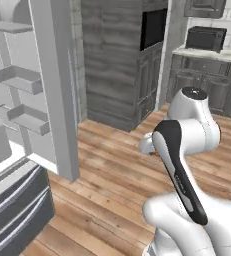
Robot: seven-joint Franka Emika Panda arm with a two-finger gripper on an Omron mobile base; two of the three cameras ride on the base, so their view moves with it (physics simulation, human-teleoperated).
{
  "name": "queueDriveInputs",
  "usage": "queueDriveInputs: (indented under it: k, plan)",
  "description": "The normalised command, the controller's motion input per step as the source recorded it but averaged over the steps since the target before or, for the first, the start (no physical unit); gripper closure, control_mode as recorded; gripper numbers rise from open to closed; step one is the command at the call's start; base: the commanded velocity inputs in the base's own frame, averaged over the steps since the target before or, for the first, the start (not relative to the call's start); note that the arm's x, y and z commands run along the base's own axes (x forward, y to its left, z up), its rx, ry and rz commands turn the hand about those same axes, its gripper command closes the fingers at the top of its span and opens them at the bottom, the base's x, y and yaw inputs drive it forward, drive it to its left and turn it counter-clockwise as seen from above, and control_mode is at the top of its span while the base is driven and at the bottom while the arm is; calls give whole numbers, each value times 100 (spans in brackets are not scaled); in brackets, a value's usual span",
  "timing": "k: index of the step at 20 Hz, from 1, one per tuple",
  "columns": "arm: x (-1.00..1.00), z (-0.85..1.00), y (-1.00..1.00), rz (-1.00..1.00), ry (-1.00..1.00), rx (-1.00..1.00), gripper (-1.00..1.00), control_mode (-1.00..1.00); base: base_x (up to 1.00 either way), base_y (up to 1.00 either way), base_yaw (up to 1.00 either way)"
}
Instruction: Pick up the orange and peach from the fridge and place one fruit on each plate on the dining counter.
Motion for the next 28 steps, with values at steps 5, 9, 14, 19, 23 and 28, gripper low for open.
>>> queueDriveInputs:
  k: [5,9,14,19,23,28]
  plan:
    - [0,0,0,0,0,0,100,100,0,0,-90]
    - [0,0,0,0,0,0,100,100,0,0,-87]
    - [0,0,0,0,0,0,100,100,-2,-2,-81]
    - [0,0,0,0,0,0,100,100,-8,-43,-61]
    - [0,0,0,0,0,0,100,100,-3,-97,-28]
    - [0,0,0,0,0,0,100,100,0,-100,-18]
